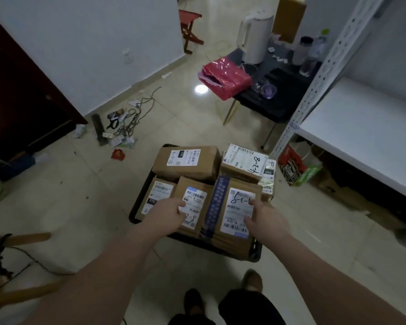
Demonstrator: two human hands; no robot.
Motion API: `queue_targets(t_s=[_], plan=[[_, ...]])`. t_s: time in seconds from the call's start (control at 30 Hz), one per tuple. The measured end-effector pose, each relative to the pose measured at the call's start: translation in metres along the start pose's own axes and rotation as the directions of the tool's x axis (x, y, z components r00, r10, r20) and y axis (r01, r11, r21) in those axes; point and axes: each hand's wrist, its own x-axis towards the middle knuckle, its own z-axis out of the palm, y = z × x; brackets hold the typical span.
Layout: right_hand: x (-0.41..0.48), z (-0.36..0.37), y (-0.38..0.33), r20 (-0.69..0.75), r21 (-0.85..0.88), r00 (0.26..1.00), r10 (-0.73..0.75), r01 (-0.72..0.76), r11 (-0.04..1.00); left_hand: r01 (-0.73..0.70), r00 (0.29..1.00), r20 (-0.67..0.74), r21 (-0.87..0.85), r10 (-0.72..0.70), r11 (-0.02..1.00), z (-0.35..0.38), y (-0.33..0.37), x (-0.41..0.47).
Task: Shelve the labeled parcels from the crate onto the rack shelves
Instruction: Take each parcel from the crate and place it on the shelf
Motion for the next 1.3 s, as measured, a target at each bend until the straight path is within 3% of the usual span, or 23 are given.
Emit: queue_targets(t_s=[0.13,0.23,0.4,0.53,0.63,0.7,0.83,0.93,0.97,1.03,1.07,1.13,1.2,1.3], plan=[[0.004,0.011,0.009,-0.001,0.212,0.987,0.161,-0.157,0.965,-0.030,0.992,0.123,-0.036,0.034,0.999,0.012,0.016,0.019],[0.013,0.016,0.021,0.108,0.342,0.959,0.263,-0.284,0.896,-0.031,0.983,0.179,-0.057,0.041,0.998,0.022,0.036,0.031],[0.014,0.027,0.030,0.288,0.646,0.902,0.323,-0.432,0.629,-0.016,0.970,0.235,-0.155,0.053,0.988,0.035,0.058,0.057],[0.004,0.036,0.032,0.417,0.737,0.857,0.303,-0.514,0.440,0.065,0.966,0.259,-0.253,0.003,0.965,0.043,0.063,0.070],[-0.012,0.034,0.026,0.442,0.792,0.864,0.240,-0.502,0.347,0.106,0.958,0.286,-0.266,-0.026,0.958,0.048,0.059,0.078],[-0.024,0.031,0.023,0.449,0.824,0.860,0.243,-0.504,0.258,0.209,0.926,0.372,-0.385,-0.056,0.899,0.047,0.055,0.082],[-0.041,0.038,0.024,0.472,0.878,0.829,0.301,-0.472,-0.076,0.403,0.845,0.521,-0.477,-0.118,0.781,0.039,0.045,0.079],[-0.038,0.049,0.018,0.349,0.936,0.827,0.441,-0.330,-0.122,0.435,0.785,0.609,-0.415,-0.110,0.799,0.034,0.037,0.072],[-0.037,0.053,0.015,0.294,0.955,0.795,0.531,-0.269,-0.125,0.402,0.783,0.614,-0.378,-0.099,0.834,0.032,0.036,0.073],[-0.034,0.065,0.015,0.234,0.972,0.697,0.677,-0.183,-0.147,0.226,0.861,0.504,-0.271,-0.062,0.936,0.029,0.035,0.086],[-0.035,0.072,0.014,0.240,0.971,0.648,0.723,-0.160,-0.179,0.103,0.907,0.421,-0.204,-0.008,0.973,0.028,0.035,0.097],[-0.037,0.088,0.012,0.312,0.949,0.580,0.752,-0.154,-0.275,-0.107,0.923,0.359,-0.101,0.136,0.989,0.025,0.039,0.114],[-0.040,0.101,0.007,0.424,0.899,0.596,0.682,-0.181,-0.400,-0.214,0.872,0.436,-0.072,0.224,0.974,0.026,0.044,0.122],[-0.040,0.109,-0.002,0.419,0.895,0.664,0.619,-0.190,-0.403,-0.271,0.791,0.552,-0.071,0.264,0.960,0.031,0.047,0.116]])
